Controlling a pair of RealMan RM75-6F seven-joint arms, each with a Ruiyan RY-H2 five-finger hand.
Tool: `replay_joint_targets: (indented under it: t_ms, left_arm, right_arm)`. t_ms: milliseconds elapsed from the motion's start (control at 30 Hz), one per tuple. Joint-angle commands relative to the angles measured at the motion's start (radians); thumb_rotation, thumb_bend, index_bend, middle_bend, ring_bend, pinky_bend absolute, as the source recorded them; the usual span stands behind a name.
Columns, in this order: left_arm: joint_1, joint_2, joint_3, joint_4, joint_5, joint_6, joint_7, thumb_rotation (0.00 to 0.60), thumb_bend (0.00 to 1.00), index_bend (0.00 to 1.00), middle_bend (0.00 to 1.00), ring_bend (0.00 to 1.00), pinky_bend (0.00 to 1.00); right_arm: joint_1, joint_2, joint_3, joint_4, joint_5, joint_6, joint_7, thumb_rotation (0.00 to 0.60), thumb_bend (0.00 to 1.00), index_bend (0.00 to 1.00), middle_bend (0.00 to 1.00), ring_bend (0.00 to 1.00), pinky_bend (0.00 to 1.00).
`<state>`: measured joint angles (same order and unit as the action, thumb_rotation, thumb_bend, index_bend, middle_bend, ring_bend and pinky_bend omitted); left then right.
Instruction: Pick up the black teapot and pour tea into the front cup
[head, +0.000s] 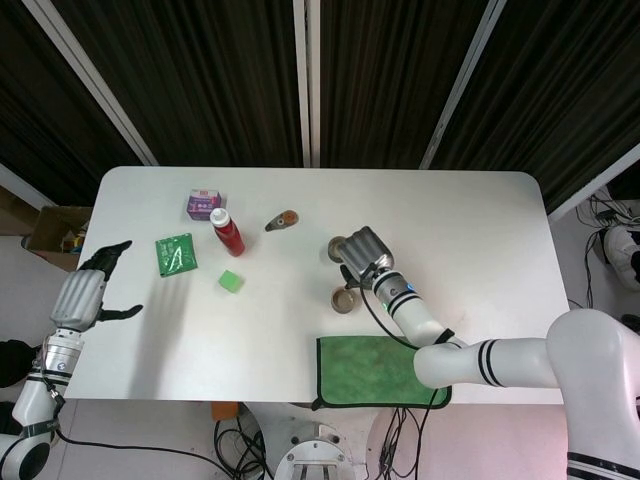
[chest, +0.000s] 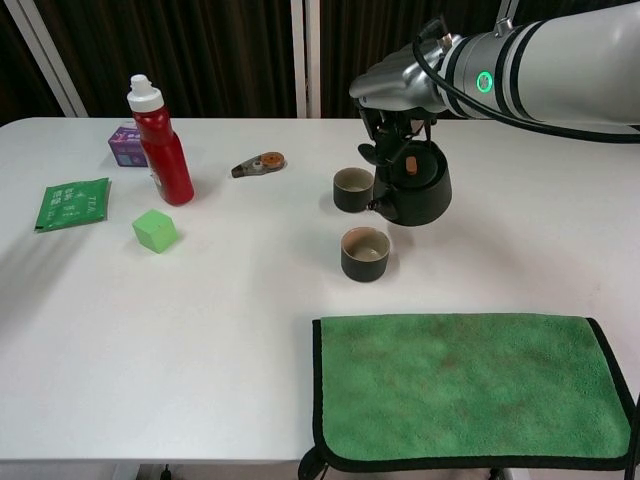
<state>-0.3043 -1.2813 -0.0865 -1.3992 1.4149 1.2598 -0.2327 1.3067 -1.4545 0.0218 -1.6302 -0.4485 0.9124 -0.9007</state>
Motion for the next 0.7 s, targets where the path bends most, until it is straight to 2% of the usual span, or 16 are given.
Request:
replay_joint_targets:
  t_ms: [33,700]
  left_arm:
    - [0.001,-0.001,0.000,0.002,0.001,0.001,-0.003,0.600,0.03,0.10,0.13,0.13,0.26]
    - [0.005,-0.006,0.001,0.020,0.007,0.007,-0.026,0.600,0.03,0.10,0.13,0.13,0.26]
  right_arm:
    - [0.008,-0.005,-0.005,-0.002,0.007,0.009,-0.017,0.508,0.68,1.00,1.00,1.00,0.81]
    - [0.036,-0.015,-0.008,-0.025,0.044,0.036,-0.078,0.511,0.68,1.00,1.00,1.00,0.81]
